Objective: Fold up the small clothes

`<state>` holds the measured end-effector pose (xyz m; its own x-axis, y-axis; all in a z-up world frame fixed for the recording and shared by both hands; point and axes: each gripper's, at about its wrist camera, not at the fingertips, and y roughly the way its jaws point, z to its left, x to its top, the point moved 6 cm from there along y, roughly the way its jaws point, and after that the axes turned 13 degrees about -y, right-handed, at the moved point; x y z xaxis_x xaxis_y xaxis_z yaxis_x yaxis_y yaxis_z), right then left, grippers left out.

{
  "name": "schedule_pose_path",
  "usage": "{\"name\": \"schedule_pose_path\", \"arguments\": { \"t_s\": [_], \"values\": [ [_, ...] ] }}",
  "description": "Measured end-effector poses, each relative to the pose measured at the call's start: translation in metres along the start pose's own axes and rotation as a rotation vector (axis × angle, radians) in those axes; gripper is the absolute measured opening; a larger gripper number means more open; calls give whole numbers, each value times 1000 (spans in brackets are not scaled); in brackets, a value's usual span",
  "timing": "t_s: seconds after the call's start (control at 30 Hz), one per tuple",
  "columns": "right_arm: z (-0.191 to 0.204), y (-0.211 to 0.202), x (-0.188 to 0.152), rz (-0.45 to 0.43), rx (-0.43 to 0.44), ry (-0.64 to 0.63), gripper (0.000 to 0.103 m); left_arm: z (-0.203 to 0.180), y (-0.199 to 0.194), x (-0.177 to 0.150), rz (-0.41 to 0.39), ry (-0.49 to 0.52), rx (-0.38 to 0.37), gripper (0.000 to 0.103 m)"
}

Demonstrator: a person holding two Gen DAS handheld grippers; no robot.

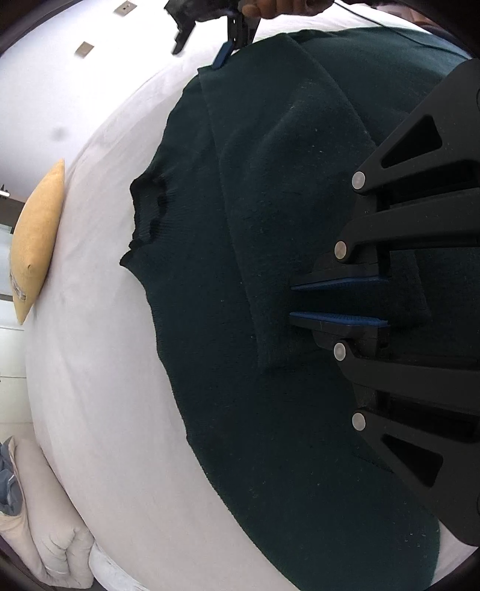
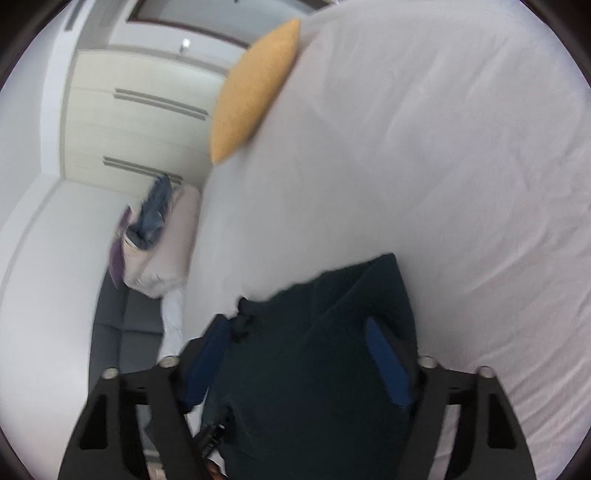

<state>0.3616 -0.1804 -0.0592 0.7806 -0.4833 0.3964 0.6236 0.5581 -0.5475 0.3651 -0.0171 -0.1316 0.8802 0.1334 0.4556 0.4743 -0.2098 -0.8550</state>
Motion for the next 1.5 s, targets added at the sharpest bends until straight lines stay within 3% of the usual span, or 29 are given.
{"name": "schedule_pose_path", "arguments": {
  "t_s": [0.03, 0.1, 0.53, 0.67, 0.7, 0.8, 0.83, 0.9, 0.93, 0.97, 1.03, 1.2, 1.37, 1.5],
  "values": [
    [-1, 3, -4, 18, -10, -11, 64, 2, 1, -1, 1, -2, -5, 11],
    [-1, 3, -14, 39, -18, -38, 61, 5, 0, 0, 6, -21, -19, 11],
    [8, -34, -91, 111, -8, -41, 64, 22, -5, 0, 25, -103, -73, 11],
    [8, -33, -96, 100, -50, -80, 61, 44, -40, -13, 4, -199, -123, 12],
    [12, -37, -96, 89, -52, -74, 65, 53, -51, -16, -18, -227, -141, 12],
    [24, -45, -100, 45, -59, -93, 83, 100, -91, -32, -83, -373, -194, 13],
    [23, -42, -105, 69, -87, -98, 80, 117, -102, -39, -101, -425, -206, 19],
    [31, -44, -115, 92, -131, -108, 77, 164, -132, -57, -161, -558, -228, 45],
    [39, -53, -118, 45, -101, -105, 77, 193, -151, -68, -216, -645, -241, 80],
    [45, -59, -121, 14, -67, -95, 77, 217, -167, -78, -273, -713, -239, 99],
    [58, -71, -132, -41, 34, -44, 77, 272, -195, -98, -387, -866, -239, 101],
    [89, -77, -168, -44, 125, -23, 77, 375, -209, -138, -427, -1207, -354, 101],
    [109, -75, -191, -19, 141, -25, 77, 425, -203, -151, -446, -1407, -469, 99],
    [121, -69, -200, -3, 131, -36, 77, 433, -193, -145, -423, -1455, -463, 99]
  ]
}}
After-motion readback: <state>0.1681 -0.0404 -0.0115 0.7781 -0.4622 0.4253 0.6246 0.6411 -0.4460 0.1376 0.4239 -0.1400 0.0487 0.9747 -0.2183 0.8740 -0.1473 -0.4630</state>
